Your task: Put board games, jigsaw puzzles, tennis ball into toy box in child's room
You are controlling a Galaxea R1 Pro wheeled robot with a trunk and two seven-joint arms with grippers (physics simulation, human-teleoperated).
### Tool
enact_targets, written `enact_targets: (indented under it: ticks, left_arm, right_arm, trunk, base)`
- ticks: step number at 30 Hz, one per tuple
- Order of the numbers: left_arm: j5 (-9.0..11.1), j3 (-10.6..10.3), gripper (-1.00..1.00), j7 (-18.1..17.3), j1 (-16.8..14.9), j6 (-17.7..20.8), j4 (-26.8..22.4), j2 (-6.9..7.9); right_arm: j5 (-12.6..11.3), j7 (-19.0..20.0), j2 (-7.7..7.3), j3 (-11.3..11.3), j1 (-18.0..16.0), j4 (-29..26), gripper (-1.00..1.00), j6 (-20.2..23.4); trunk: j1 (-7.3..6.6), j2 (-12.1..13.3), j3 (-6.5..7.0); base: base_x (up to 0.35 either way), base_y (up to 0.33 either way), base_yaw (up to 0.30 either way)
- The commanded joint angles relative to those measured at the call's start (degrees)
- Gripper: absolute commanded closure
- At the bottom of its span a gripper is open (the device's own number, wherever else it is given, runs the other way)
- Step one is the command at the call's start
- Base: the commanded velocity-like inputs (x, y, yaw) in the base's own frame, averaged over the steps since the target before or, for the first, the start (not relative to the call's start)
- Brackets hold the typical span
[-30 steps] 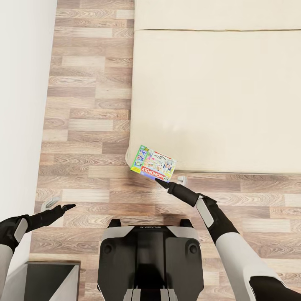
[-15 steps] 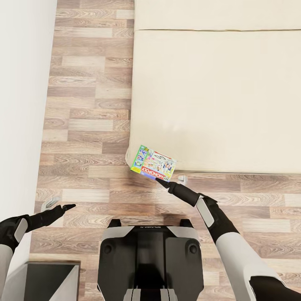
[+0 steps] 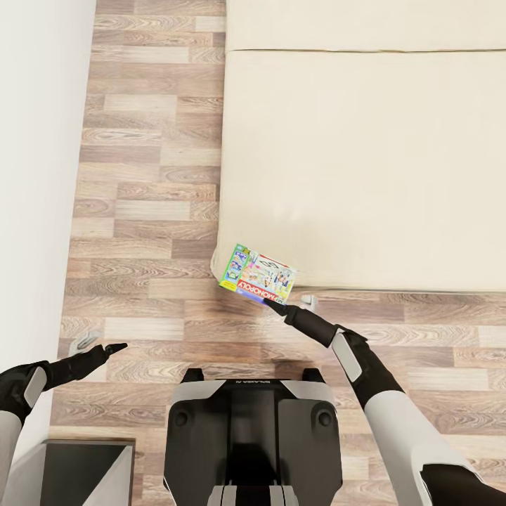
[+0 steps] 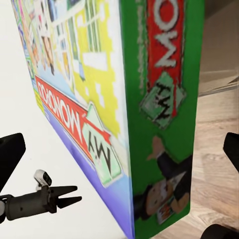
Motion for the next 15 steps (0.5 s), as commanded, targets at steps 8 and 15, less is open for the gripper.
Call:
enact_targets:
  ticks: [8, 15]
  left_arm:
    - [-0.02, 0.31, -1.00, -0.20, -0.03, 0.48, -0.01, -0.02]
    - [-0.02, 0.31, -1.00, -0.20, -0.03, 0.48, -0.01, -0.02]
  right_arm:
    - [-0.36, 0.18, -0.02, -0.24, -0.02, 0.02, -1.00, 0.15]
    - [-0.44, 0.18, -0.03, -0.25, -0.03, 0.02, -1.00, -0.86]
  trunk:
    - [0.01, -0.04, -0.02]
    - [0.01, -0.04, -0.02]
  base:
    - [0.000, 0.000, 0.000]
    - [0.000, 0.000, 0.000]
